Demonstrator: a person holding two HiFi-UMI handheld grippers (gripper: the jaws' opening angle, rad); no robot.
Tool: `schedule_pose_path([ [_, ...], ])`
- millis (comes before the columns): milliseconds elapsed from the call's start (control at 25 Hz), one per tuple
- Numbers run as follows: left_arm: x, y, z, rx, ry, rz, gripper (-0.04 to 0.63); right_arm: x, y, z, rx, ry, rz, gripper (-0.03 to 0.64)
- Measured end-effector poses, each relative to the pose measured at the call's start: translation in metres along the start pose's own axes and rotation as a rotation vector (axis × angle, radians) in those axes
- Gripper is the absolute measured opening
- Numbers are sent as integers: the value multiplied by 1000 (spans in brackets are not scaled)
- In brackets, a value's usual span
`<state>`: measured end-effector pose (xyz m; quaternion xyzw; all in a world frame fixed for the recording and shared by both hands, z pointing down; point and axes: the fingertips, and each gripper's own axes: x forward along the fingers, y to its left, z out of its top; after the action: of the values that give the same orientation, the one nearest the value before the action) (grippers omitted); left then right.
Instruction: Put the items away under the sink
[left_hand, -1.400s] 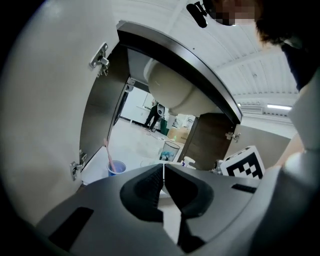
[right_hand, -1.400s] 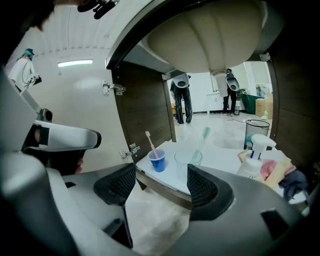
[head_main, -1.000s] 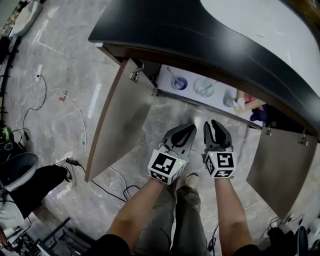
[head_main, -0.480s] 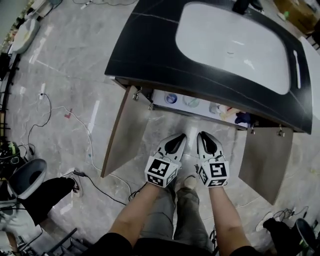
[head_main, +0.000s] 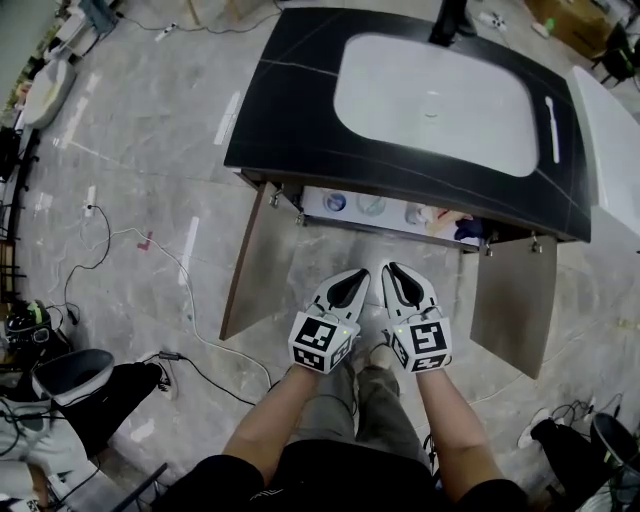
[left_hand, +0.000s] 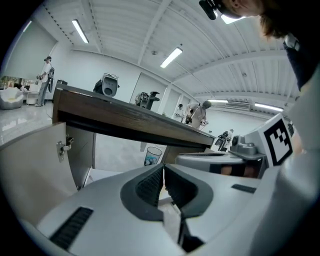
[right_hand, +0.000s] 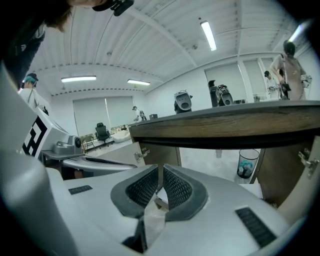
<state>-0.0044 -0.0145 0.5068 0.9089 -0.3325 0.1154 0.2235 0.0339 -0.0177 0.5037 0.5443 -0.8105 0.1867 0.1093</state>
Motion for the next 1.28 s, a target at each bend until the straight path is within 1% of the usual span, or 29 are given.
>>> schedule_pose_path([
  [200,-16,-22,26,21,-7,-23,14,-21,16,30,-4,-17,22,52],
  [440,-35,-38,44,43,-5,-35,14,-46,30,56,-6,-30,44,51],
  [600,-43,-49,56,65,-17,-41,14,-58,43,69,-40,-46,75,51],
  [720,-49,-56,66,88,-28,-39,14,-66,52,77,-43,-62,90,51],
  [1000,-62,-69,86,133,-49,-32,14,-85,54,97,-15,-111,65,49],
  [1280,-73,-76,98,140,-87,-18,14,-95,57,103,-15,-127,67,44],
])
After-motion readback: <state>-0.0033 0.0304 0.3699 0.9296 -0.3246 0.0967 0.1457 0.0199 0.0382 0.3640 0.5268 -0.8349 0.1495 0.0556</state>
